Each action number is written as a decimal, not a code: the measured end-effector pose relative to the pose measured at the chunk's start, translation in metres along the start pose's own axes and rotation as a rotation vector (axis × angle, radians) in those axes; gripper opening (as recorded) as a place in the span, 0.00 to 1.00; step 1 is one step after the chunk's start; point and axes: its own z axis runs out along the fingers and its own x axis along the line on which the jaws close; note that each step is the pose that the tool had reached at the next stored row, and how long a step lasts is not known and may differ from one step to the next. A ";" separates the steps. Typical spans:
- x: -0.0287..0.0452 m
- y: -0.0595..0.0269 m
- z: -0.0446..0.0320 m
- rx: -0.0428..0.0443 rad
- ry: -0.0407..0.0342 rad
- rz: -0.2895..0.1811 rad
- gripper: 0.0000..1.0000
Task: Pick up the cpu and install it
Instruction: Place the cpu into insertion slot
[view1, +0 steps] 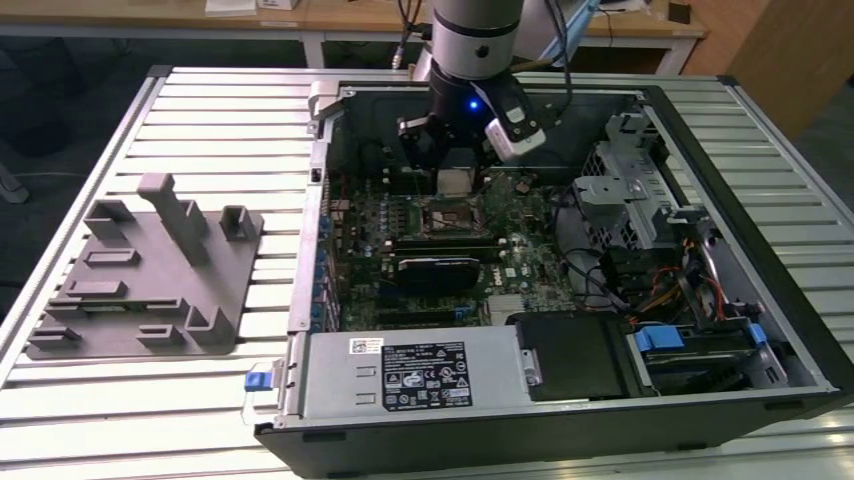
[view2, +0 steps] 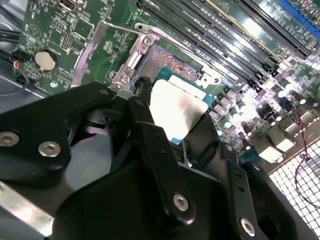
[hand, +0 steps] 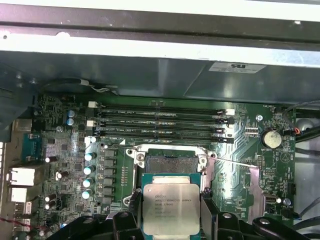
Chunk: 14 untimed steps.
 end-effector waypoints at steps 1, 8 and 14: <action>0.0000 0.0000 0.0000 0.0000 -0.0001 0.002 0.55; 0.0000 0.0000 0.0003 0.0013 -0.0070 0.120 0.55; 0.0000 0.0000 0.0006 0.0024 -0.0132 0.224 0.55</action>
